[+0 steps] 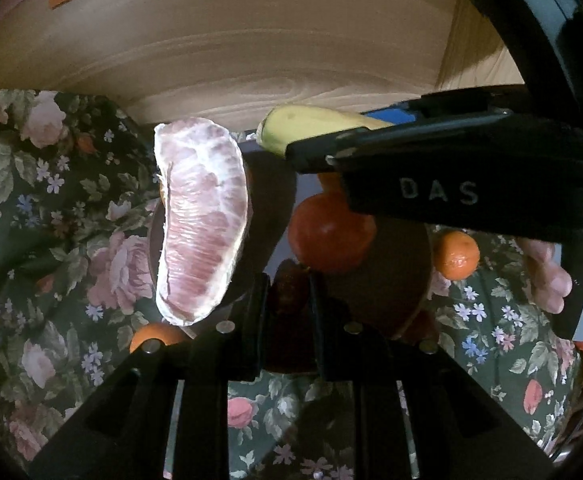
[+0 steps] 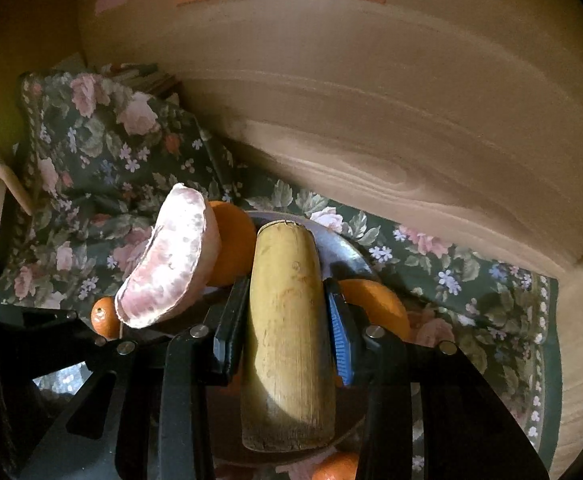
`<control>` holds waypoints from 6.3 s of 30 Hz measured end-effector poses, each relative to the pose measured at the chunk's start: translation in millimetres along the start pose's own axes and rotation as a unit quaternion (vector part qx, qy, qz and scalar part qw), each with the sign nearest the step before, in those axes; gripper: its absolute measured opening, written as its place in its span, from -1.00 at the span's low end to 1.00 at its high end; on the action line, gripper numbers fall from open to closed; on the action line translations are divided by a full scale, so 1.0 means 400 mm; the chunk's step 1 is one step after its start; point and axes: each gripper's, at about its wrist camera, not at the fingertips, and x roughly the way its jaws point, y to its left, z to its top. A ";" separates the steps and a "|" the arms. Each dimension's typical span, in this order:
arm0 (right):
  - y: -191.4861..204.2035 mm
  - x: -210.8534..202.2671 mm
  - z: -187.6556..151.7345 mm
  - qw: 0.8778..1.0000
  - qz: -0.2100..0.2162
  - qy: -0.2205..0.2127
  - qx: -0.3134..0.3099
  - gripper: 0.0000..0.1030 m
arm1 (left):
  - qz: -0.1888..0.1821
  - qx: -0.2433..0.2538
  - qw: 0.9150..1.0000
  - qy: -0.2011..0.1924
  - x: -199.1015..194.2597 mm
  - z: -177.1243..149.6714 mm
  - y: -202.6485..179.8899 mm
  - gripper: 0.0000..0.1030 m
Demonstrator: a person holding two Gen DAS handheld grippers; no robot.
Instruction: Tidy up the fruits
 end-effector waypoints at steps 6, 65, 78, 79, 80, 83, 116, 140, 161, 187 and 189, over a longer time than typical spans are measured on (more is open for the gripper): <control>0.007 0.013 0.008 1.000 0.001 0.005 -0.004 -0.34 | 0.002 -0.011 1.000 -0.002 0.004 0.001 0.004 -0.22; -0.089 -0.059 -0.280 0.993 -0.019 0.019 0.113 -0.31 | 0.000 -0.047 0.998 0.031 -0.036 -0.075 0.188 -0.30; -0.076 -0.115 -0.268 0.994 -0.022 -0.014 0.108 -0.32 | 0.003 -0.045 0.999 -0.001 -0.108 -0.074 0.162 -0.34; -0.072 -0.119 -0.264 0.994 -0.022 -0.017 0.106 -0.32 | 0.001 -0.043 0.999 -0.006 -0.119 -0.070 0.155 -0.34; -0.069 -0.126 -0.260 0.994 -0.023 -0.022 0.103 -0.32 | -0.001 -0.041 0.999 -0.009 -0.126 -0.066 0.148 -0.34; -0.064 -0.138 -0.243 0.994 -0.021 -0.034 0.097 -0.32 | -0.011 -0.035 0.999 -0.020 -0.147 -0.051 0.121 -0.34; -0.060 -0.034 -0.178 0.999 -0.010 0.002 0.048 -0.31 | -0.043 0.011 0.999 0.009 -0.022 0.040 -0.036 -0.34; 0.026 -0.065 -0.247 0.999 0.024 0.012 0.046 0.09 | -0.004 -0.014 0.999 -0.030 -0.140 -0.001 0.032 -0.23; 0.041 -0.120 -0.223 0.999 0.016 -0.004 0.027 -0.57 | 0.013 -0.033 0.998 -0.054 -0.199 -0.040 0.071 -0.23; 0.040 -0.239 -0.175 0.994 -0.034 -0.087 0.048 0.12 | 0.059 -0.036 0.986 -0.155 -0.380 -0.055 0.037 -0.15; 0.052 -0.312 -0.176 0.990 -0.048 -0.122 0.050 0.12 | 0.064 -0.033 0.982 -0.177 -0.422 -0.057 0.018 -0.15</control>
